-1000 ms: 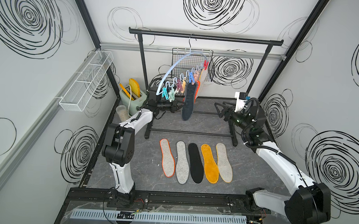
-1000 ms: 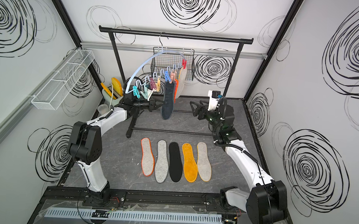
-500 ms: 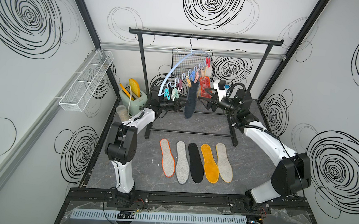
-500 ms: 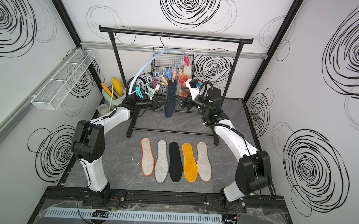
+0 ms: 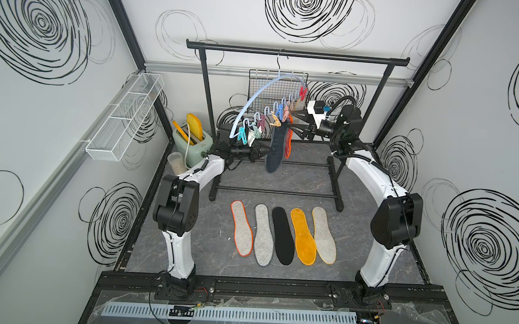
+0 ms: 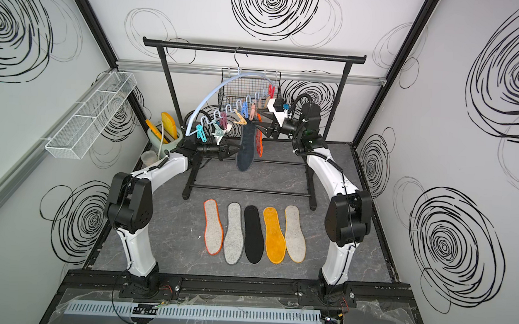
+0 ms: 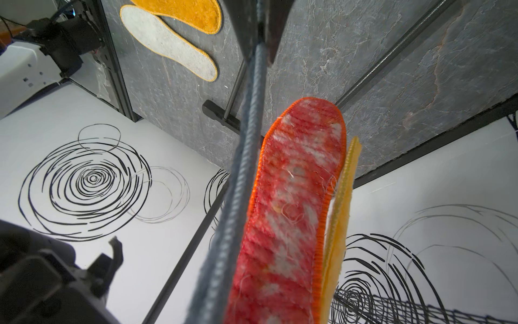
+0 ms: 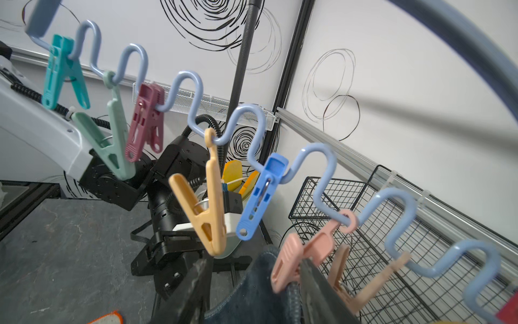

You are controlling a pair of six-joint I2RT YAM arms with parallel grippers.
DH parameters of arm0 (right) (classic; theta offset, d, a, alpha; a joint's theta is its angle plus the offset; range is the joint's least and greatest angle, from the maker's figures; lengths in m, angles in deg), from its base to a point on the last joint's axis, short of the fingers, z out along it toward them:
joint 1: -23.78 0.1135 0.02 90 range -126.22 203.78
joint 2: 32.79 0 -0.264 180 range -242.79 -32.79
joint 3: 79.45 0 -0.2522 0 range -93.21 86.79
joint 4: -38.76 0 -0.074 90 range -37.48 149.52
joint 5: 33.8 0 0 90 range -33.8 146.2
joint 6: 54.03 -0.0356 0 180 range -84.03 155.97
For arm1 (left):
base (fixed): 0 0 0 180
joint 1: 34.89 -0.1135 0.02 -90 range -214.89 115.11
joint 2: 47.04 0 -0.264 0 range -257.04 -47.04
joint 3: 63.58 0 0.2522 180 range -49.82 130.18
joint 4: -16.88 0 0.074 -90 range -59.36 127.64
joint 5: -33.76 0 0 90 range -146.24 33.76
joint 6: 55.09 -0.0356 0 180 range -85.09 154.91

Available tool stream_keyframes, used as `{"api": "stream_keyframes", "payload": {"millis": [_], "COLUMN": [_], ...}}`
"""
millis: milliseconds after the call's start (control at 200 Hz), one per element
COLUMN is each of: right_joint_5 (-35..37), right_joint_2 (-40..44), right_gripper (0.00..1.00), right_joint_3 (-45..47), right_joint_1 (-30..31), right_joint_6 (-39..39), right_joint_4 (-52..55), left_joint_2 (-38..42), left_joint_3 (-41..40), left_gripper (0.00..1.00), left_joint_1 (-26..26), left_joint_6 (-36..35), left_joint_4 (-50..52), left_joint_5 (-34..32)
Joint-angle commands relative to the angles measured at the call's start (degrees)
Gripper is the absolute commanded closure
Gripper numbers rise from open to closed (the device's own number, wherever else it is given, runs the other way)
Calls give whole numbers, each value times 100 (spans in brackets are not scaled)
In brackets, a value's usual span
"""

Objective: Take the shoe insoles off the hanger
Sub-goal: Open the clamp at the hanger.

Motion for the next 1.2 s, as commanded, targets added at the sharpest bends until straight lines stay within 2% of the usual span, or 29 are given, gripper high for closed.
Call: {"api": "stream_keyframes", "payload": {"millis": [0, 250, 535, 635, 705, 1025, 1195], "right_joint_5": [-417, -615, -901, -1089, -1130, -1177, -1160], "right_joint_2": [-361, -1066, -1403, -1482, -1535, -1682, -1648], "right_gripper": [45, 46, 46, 47, 50, 62, 73], "right_joint_3": [-621, -1469, -1878, -1936, -1987, -2174, -2162], "right_joint_1": [-49, -93, -120, -95, -47, 150, 148], "right_joint_6": [64, -335, -810, -1210, -1414, -1374, -1363], "right_joint_4": [365, 398, 25, -376, -524, -262, -252], "left_joint_2": [-95, -54, -112, -121, -129, -119, -106], "left_joint_3": [280, 306, 301, 312, 314, 314, 290], "left_gripper": [100, 100, 100, 100, 100, 100, 100], "left_joint_1": [-54, -109, -125, -123, -136, -124, -137], "left_joint_6": [-352, -386, -390, -390, -390, -399, -417], "left_joint_4": [244, 312, 300, 299, 300, 361, 378], "left_joint_5": [218, 335, 375, 356, 358, 368, 330]}}
